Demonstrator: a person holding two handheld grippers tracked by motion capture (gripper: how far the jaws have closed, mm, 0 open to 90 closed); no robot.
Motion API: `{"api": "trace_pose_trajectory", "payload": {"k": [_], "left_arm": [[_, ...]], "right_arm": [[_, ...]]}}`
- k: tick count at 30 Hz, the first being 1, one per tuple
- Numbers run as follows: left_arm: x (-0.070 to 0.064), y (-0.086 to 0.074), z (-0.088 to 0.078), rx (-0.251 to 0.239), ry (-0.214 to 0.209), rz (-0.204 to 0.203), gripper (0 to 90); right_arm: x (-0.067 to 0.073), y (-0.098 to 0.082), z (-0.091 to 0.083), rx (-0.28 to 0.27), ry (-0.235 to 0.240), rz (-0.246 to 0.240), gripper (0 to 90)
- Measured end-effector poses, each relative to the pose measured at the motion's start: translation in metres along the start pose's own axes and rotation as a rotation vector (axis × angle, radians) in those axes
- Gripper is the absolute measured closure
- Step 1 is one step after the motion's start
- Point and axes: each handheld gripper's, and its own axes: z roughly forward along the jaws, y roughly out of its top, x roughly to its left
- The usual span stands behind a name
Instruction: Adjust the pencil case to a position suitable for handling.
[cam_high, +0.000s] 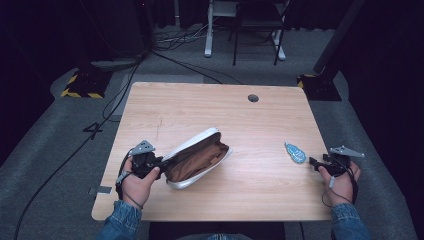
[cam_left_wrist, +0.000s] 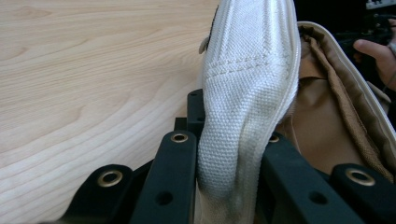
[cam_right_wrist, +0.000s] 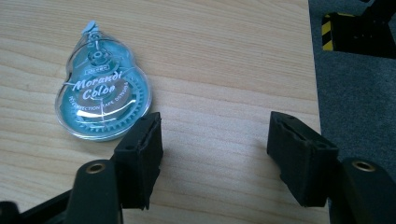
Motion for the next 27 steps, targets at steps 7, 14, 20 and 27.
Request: {"api": "trace_pose_trajectory", "payload": {"k": [7, 14, 20, 27], "left_arm": [[-0.014, 0.004, 0.005, 0.016, -0.037, 0.025, 83.1], [-0.027, 0.006, 0.01, 0.037, -0.068, 0.055, 83.1], [-0.04, 0.006, 0.015, 0.049, -0.105, 0.078, 83.0], [-0.056, 0.005, 0.026, 0.075, -0.16, 0.103, 83.0]], "right_arm": [[0.0, 0.0, 0.0, 0.0, -0.001, 0.001, 36.0], [0.0, 0.0, 0.0, -0.001, 0.002, -0.002, 36.1], [0.001, 0.0, 0.0, 0.0, 0.008, -0.003, 36.2], [0.001, 0.0, 0.0, 0.0, 0.009, -0.005, 36.2]]}}
